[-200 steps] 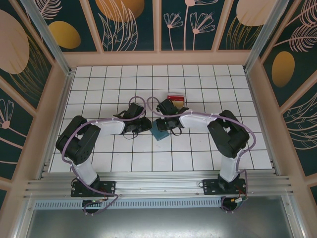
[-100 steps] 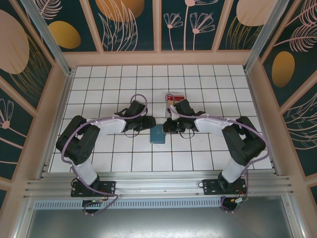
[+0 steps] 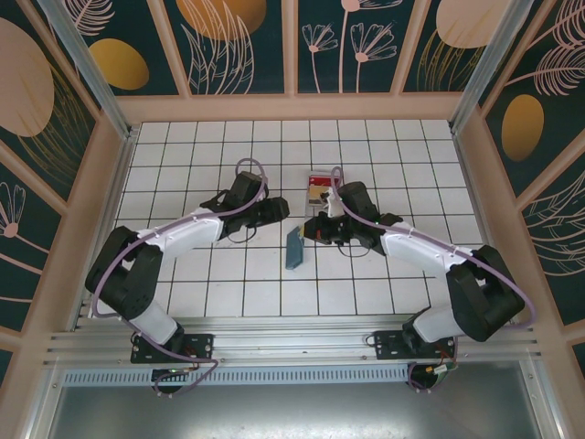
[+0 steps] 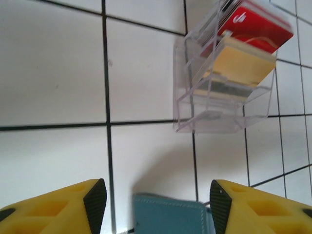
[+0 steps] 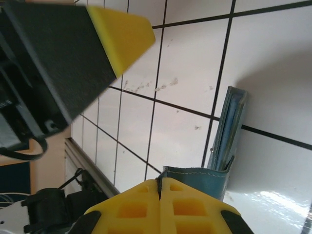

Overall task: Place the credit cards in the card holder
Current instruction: Open the card holder at the center of the table.

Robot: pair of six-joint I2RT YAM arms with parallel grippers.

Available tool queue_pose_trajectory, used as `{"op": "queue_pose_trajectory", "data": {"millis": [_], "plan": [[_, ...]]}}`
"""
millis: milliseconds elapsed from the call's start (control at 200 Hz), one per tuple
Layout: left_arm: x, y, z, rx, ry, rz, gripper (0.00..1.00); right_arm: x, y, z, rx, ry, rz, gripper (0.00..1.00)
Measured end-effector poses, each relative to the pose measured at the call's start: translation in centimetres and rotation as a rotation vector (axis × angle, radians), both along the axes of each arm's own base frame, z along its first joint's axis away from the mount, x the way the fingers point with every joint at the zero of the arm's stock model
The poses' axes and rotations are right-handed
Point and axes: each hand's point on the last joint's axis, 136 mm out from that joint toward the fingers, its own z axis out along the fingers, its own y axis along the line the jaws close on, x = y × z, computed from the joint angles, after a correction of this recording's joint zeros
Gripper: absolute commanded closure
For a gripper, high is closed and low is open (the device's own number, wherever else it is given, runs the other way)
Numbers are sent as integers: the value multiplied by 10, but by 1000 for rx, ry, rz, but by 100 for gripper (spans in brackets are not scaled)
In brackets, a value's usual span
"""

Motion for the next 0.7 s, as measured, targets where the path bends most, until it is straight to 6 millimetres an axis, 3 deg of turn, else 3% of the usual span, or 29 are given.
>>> {"op": "queue_pose_trajectory", "data": {"millis": [200, 350, 701], "plan": [[-49, 11, -25, -88, 93, -25, 41, 3, 3, 5, 25, 3, -19, 96], [-79, 15, -30, -189, 139, -34, 39, 5, 5, 8, 38, 0, -26, 96], [-71, 1, -14, -272, 113, -53, 37, 5, 11, 10, 57, -3, -22, 96]]}}
